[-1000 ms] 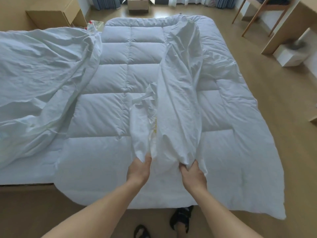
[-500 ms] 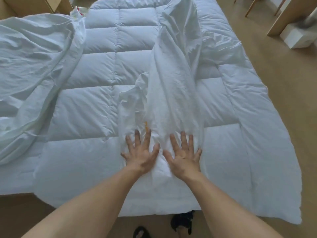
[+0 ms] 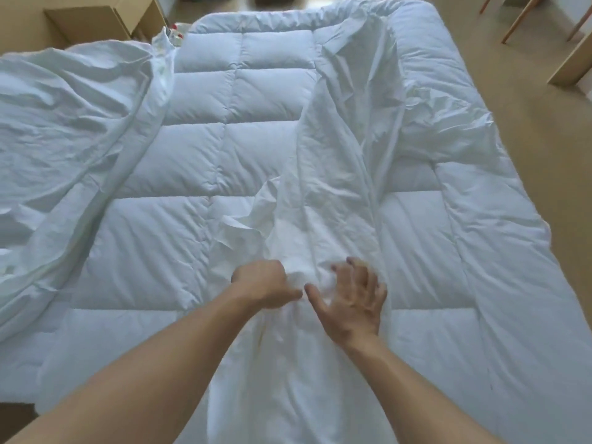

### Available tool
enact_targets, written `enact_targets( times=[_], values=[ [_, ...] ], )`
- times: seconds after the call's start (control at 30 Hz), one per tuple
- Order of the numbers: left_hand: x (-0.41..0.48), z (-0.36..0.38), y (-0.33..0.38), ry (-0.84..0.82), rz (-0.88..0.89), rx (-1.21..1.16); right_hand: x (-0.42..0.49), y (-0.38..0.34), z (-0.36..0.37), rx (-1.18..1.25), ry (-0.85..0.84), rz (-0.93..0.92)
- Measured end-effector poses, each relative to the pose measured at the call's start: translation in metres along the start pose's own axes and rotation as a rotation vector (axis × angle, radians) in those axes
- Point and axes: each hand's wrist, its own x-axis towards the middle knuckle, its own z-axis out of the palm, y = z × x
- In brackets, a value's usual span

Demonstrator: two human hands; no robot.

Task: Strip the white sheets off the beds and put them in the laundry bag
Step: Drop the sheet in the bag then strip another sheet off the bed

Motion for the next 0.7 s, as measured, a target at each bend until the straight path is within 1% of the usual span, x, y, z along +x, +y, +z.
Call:
enact_targets(
  times=[0.03, 0.1, 0.13, 0.17, 0.23, 0.3, 0.37, 0.43, 0.5, 0.57, 0.6, 0.7],
  values=[
    [0.010, -0.016, 0.004, 0.118, -0.017, -0.025, 0.023, -0.001, -0.005, -0.003, -0.042, 0.013],
    [0.035, -0.037, 0.006, 0.318, -0.057, -0.156, 0.069, 0.000, -0.010, -0.026, -0.199, 0.073],
    [0.049, -0.042, 0.005, 0.375, -0.067, -0.217, 0.090, 0.002, -0.012, -0.016, -0.248, 0.111],
    [0.063, -0.046, 0.003, 0.395, -0.071, -0.238, 0.109, 0.004, -0.014, 0.002, -0.268, 0.148],
    [0.091, -0.051, -0.001, 0.360, -0.121, -0.222, 0.142, 0.010, -0.011, 0.042, -0.260, 0.192],
    [0.118, -0.056, -0.003, 0.267, -0.219, -0.270, 0.169, 0.015, -0.007, 0.080, -0.265, 0.234],
    [0.141, -0.057, -0.004, 0.195, -0.311, -0.387, 0.194, 0.017, -0.002, 0.157, -0.263, 0.302],
    [0.160, -0.054, -0.003, 0.148, -0.358, -0.513, 0.214, 0.017, 0.003, 0.222, -0.259, 0.356],
    [0.175, -0.049, 0.002, 0.135, -0.345, -0.581, 0.226, 0.018, 0.010, 0.247, -0.247, 0.351],
    [0.185, -0.046, 0.010, 0.177, -0.290, -0.611, 0.230, 0.021, 0.018, 0.285, -0.241, 0.337],
    [0.187, -0.047, 0.015, 0.213, -0.254, -0.671, 0.231, 0.023, 0.021, 0.304, -0.242, 0.331],
    [0.187, -0.054, 0.034, 0.249, -0.142, -1.014, 0.229, 0.025, 0.022, 0.395, -0.265, 0.334]
  ],
)
